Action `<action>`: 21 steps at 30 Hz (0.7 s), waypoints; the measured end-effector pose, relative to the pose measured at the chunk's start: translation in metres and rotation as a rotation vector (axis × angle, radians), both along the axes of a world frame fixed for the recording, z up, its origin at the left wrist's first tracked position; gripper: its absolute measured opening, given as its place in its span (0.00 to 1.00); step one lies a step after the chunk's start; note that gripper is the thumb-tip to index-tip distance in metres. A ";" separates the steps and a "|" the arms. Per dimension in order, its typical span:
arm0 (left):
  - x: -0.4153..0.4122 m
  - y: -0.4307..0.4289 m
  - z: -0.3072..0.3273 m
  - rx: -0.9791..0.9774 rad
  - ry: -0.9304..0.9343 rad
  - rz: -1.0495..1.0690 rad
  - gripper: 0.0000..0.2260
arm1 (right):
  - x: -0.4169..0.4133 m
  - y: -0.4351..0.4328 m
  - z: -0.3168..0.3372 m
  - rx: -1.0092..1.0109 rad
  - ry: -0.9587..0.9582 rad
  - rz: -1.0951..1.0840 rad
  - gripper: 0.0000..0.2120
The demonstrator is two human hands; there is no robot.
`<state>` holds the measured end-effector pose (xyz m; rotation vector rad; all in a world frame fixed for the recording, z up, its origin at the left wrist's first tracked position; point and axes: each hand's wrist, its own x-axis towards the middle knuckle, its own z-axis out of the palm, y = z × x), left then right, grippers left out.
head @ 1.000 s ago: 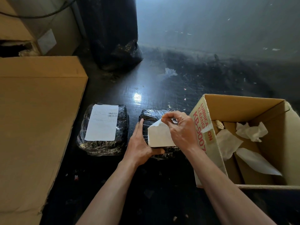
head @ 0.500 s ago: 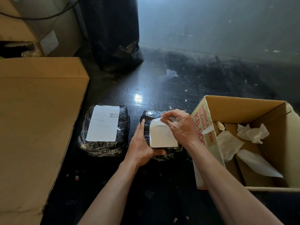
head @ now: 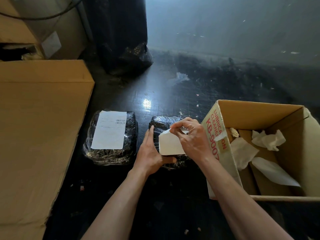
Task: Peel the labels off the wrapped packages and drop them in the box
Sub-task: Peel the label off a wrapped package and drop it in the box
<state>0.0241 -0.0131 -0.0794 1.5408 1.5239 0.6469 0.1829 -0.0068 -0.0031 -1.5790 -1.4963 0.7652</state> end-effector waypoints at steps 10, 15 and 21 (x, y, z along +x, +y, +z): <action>-0.002 -0.001 -0.001 0.012 0.004 -0.008 0.69 | 0.001 -0.010 0.006 0.033 0.032 -0.043 0.05; -0.001 -0.001 0.001 0.011 0.004 -0.005 0.69 | 0.001 -0.015 0.014 0.035 0.056 -0.054 0.04; -0.001 -0.001 0.001 0.006 0.017 -0.010 0.69 | 0.007 -0.020 0.023 0.031 0.115 -0.052 0.03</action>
